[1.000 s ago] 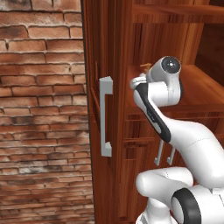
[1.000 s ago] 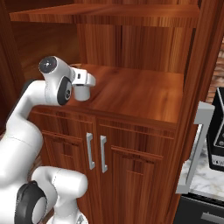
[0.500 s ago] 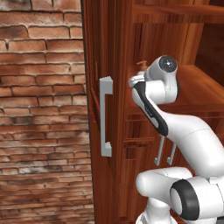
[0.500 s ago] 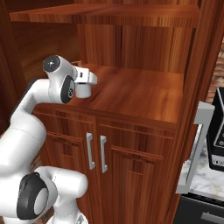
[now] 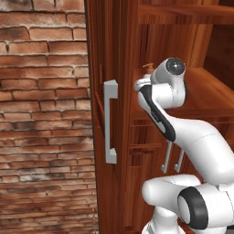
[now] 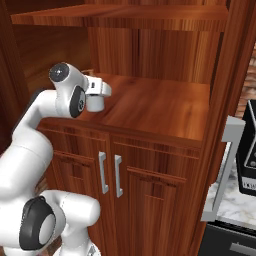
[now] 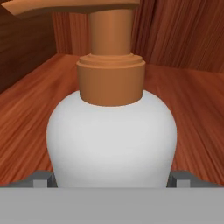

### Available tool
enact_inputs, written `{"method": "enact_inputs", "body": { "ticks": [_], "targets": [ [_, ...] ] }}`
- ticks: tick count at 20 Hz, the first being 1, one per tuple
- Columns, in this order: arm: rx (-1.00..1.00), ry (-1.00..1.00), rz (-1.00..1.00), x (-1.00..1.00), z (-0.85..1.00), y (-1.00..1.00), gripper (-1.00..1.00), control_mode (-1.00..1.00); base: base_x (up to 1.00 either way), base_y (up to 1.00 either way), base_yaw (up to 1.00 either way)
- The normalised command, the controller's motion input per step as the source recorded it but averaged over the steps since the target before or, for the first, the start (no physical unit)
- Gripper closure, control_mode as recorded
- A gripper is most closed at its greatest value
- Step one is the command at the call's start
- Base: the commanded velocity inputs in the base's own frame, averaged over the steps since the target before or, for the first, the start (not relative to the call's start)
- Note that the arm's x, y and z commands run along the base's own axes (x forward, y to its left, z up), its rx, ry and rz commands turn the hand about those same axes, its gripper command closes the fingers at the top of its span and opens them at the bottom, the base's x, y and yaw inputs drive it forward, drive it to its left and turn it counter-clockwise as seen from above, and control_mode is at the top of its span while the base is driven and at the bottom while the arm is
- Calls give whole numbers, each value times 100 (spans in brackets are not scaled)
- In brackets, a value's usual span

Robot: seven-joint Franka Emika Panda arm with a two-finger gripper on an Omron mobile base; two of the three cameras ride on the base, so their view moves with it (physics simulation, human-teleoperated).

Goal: Locate and retrieve the soap dispenser and sponge from the cabinet. Place them next to the sink.

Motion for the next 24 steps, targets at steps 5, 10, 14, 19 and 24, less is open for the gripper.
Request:
{"method": "enact_inputs", "body": {
  "ticks": [5, 10, 14, 19, 24],
  "targets": [
    [3, -20, 0, -45, 15, 0, 100, -100, 0, 0, 0],
    [5, -29, 0, -61, 26, 0, 100, -100, 0, 0, 0],
    [5, -15, 0, -56, 35, -2, 100, -100, 0, 0, 0],
    [3, 1, -2, -47, 20, -1, 100, -100, 0, 0, 0],
    [0, 1, 0, -8, -1, 0, 100, -100, 0, 0, 0]
  ]
}}
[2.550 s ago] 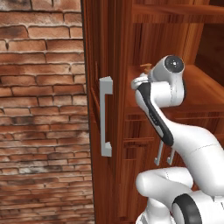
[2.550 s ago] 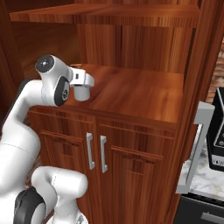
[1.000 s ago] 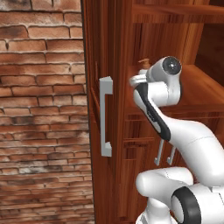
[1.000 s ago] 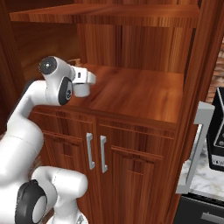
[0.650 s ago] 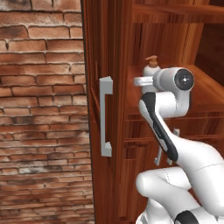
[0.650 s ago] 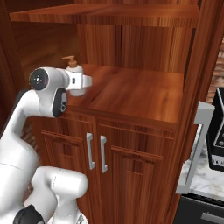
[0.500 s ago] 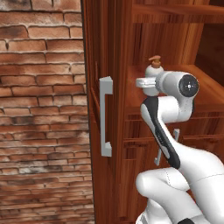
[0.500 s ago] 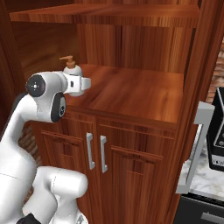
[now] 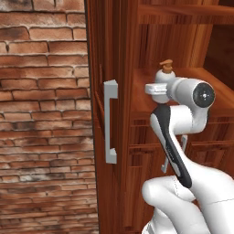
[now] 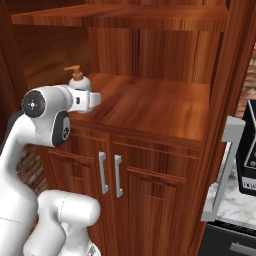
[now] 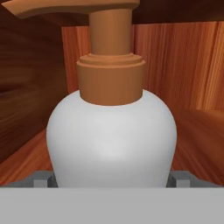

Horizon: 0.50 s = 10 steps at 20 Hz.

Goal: Locate and retrieve the soap dispenser and sponge from the cabinet. Place them next to the sink.

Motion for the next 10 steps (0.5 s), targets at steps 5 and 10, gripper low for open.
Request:
{"method": "enact_inputs", "body": {
  "ticks": [5, 10],
  "targets": [
    [0, -3, 0, -87, 0, 0, 100, -100, 0, 0, 0],
    [0, -5, 0, -100, 0, -1, 100, -100, 0, 0, 0]
  ]
}}
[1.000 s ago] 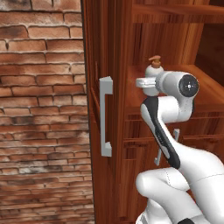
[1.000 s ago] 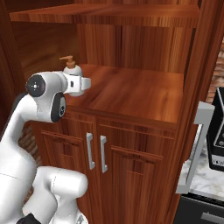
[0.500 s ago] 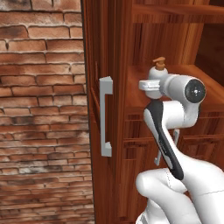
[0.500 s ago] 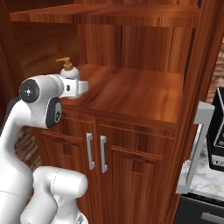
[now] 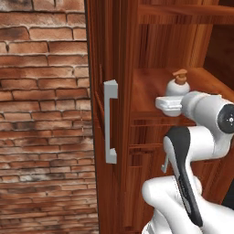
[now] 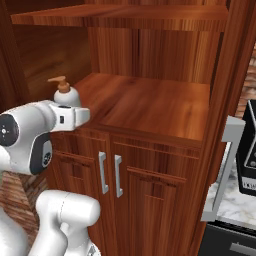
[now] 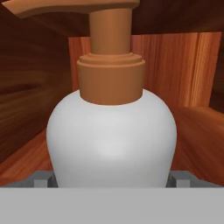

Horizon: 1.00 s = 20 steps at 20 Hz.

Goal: Locate and retrieve the soap dispenser and sponge from the cabinet. Place them next to the sink.

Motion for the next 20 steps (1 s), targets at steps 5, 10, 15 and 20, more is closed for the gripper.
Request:
{"method": "enact_inputs", "body": {
  "ticks": [5, 10, 15, 20],
  "targets": [
    [2, 0, 0, -100, 0, -3, 100, -100, 0, 0, 0],
    [5, 14, 0, -100, 3, -9, 100, -100, 0, 0, 0],
    [3, 19, 0, -100, 1, -8, 100, -100, 0, 0, 0],
    [-1, -1, 5, -79, -13, 5, 100, -100, 0, 0, 0]
  ]
}}
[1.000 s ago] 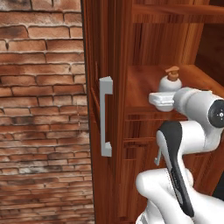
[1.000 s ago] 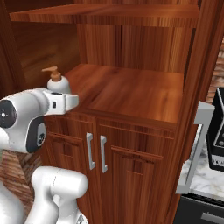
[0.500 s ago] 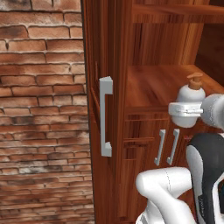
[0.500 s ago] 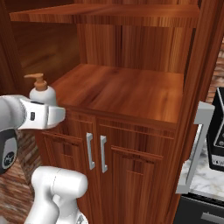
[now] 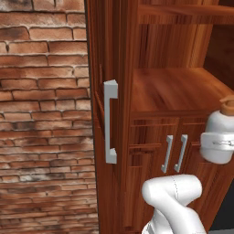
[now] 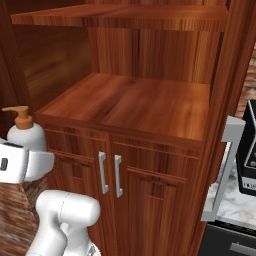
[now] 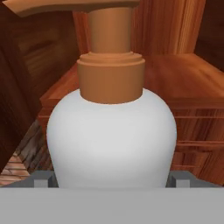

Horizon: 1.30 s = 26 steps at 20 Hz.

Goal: Locate and retrieve the soap dispenser and sponge from the cabinet. Place them next to the sink.

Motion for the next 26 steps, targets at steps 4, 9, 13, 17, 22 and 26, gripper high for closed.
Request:
{"method": "enact_inputs", "body": {
  "ticks": [4, 9, 13, 17, 22, 26],
  "targets": [
    [-4, -29, 7, -37, -12, 5, 100, -100, 0, 0, 0],
    [-2, -23, 3, -58, -28, 0, 100, -100, 0, 0, 0],
    [0, -7, 0, -37, -29, 0, 100, -100, 0, 0, 0],
    [0, -4, 0, -10, -9, 2, 100, -100, 0, 0, 0],
    [0, -1, 0, 0, -1, 0, 100, -100, 0, 0, 0],
    [0, 0, 0, 0, -1, 0, 100, -100, 0, 0, 0]
  ]
}}
